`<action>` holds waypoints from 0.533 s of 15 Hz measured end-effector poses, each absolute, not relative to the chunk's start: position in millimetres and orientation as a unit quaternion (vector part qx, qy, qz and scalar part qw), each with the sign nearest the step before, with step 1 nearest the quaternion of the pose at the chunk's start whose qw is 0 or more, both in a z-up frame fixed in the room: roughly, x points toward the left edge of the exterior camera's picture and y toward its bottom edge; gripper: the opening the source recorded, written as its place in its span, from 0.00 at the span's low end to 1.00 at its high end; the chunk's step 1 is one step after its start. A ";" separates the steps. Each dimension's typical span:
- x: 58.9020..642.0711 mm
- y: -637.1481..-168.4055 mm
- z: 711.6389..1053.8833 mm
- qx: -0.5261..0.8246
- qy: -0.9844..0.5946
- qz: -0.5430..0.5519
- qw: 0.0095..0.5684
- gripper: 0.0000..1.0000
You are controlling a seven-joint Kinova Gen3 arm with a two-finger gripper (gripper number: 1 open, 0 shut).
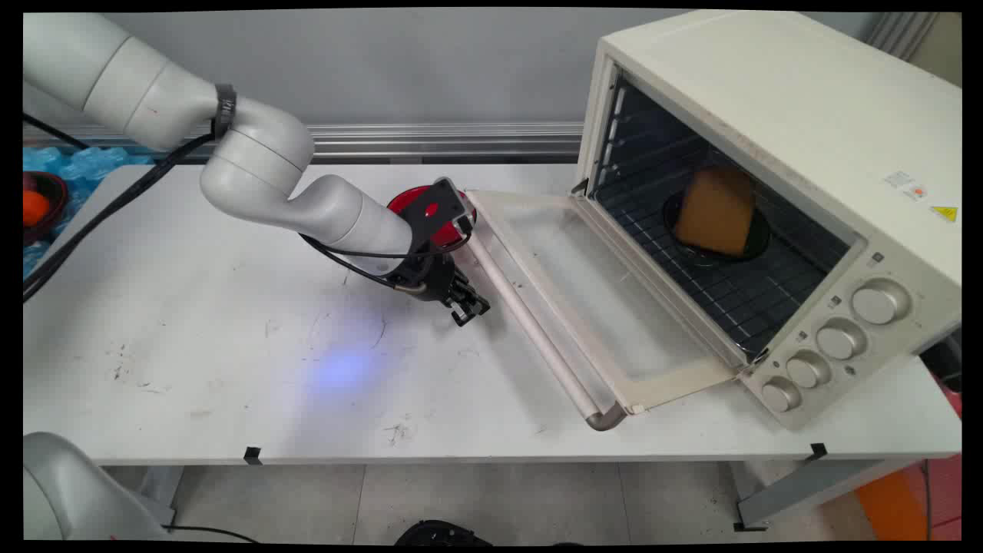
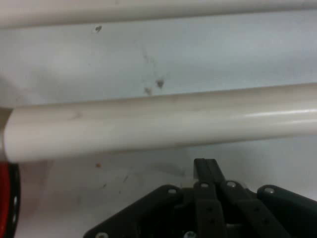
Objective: Close the oven
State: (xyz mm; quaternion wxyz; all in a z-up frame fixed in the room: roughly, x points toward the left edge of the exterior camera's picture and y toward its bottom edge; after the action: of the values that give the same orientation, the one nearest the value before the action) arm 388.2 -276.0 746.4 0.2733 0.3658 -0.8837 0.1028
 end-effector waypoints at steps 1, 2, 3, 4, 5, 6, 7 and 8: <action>388.0 -276.2 746.6 0.365 -0.883 0.102 0.276 0.00; 388.8 -276.0 746.9 0.365 -0.882 0.102 0.279 0.00; 388.7 -276.3 747.3 0.364 -0.881 0.102 0.283 0.00; 389.0 -276.7 747.9 0.363 -0.881 0.101 0.287 0.00; 388.8 -277.1 748.4 0.362 -0.880 0.101 0.290 0.00; 388.6 -277.7 748.9 0.361 -0.879 0.101 0.294 0.00; 388.4 -278.3 749.4 0.360 -0.879 0.102 0.297 0.00; 387.6 -279.3 750.2 0.358 -0.878 0.102 0.301 0.00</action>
State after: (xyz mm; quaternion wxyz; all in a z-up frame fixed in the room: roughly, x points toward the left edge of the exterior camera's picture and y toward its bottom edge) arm 387.6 -279.3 750.2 0.3011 0.3584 -0.8777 0.1024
